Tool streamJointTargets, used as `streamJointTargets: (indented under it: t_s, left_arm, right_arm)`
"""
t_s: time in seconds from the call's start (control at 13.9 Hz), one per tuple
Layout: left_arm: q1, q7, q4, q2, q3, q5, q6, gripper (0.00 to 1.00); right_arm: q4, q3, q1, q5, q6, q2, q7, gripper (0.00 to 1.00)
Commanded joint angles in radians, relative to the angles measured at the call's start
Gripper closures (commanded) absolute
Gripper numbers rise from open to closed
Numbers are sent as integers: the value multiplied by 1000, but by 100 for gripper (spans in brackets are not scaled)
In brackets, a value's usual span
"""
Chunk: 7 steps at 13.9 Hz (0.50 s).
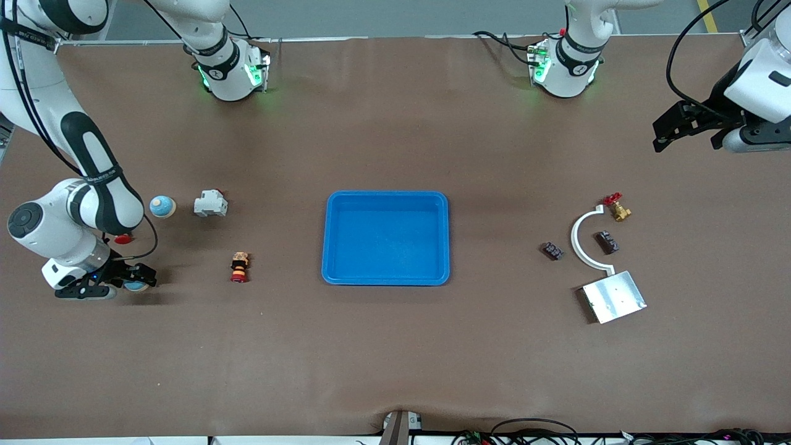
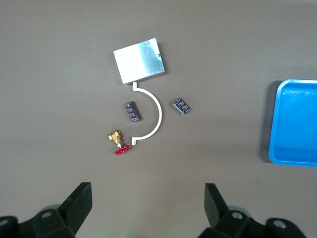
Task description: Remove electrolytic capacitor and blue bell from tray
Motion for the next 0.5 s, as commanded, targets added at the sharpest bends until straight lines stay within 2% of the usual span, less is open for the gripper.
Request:
streamJointTargets:
  t_s: [0.0,0.14,0.22,0.29,0.36,0.43]
  left_arm:
    - [1,-7,0,-9,-1,-6,-2,0]
    - [4,-6,0,-11,-3,-6,-4,0]
    - [3,-7,0,-9,-3,-6,-2,0]
    - [3,-4,0,-9,-3,-5,2,0]
    - [3,-4,0,-9,-3,-5,4,0]
    - [3,-3,2,-11,-3,-5,4,0]
  right_arm:
    - [15,1,-6,-13,-10,13,2,0]
    - [13,1,-6,-13,-17,12,0,0]
    - [12,1,-6,-12,-24,10,0,20]
    - [7,1,-1,-12,-25,7,11,71]
    - [6,1,5,-12,-27,4,38,100]
    - [3,1,17,-12,-27,2,85,100]
